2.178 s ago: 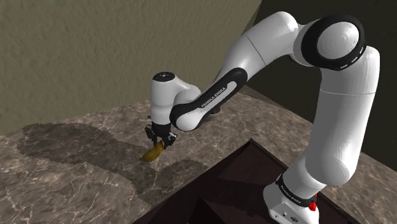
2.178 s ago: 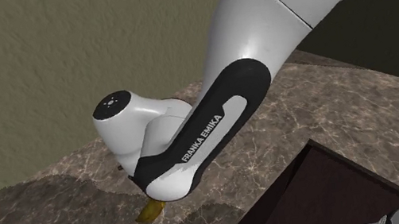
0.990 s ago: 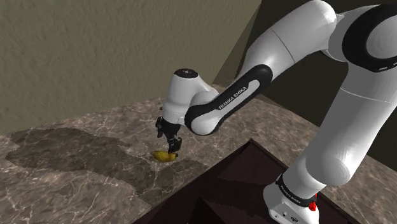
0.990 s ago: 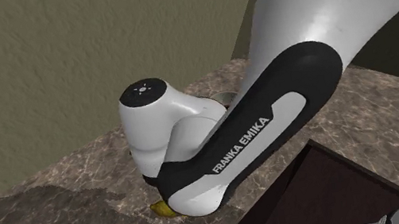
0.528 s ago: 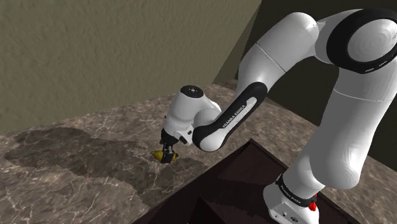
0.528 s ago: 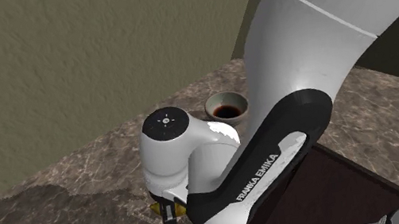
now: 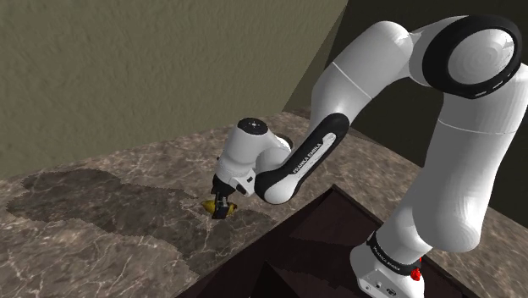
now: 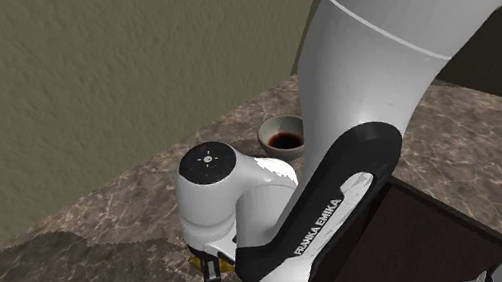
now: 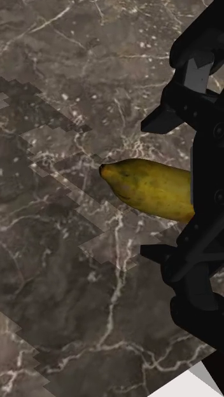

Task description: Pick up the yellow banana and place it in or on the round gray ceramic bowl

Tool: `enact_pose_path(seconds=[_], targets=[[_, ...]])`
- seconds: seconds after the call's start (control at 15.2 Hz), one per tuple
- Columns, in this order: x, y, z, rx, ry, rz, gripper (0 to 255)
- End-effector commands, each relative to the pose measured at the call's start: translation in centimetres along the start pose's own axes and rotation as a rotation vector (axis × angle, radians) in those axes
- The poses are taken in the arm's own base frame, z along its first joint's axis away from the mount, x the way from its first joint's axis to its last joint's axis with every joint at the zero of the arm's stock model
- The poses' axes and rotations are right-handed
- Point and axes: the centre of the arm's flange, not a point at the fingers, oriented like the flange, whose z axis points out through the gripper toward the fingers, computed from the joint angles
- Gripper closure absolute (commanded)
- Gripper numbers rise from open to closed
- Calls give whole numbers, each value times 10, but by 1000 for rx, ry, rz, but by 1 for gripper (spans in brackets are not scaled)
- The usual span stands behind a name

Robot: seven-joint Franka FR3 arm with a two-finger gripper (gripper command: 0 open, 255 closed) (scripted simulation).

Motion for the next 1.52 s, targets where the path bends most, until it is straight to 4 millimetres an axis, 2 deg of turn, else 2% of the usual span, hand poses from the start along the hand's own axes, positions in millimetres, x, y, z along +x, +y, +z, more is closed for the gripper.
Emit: enact_pose_path(seconds=[0.0, 0.07, 0.66, 1.45], targets=[[0, 0, 0, 0, 0, 0, 0], [0, 0, 0, 0, 0, 0, 255], [0, 0, 0, 0, 0, 0, 255], [-13, -7, -62, 0, 0, 0, 255]])
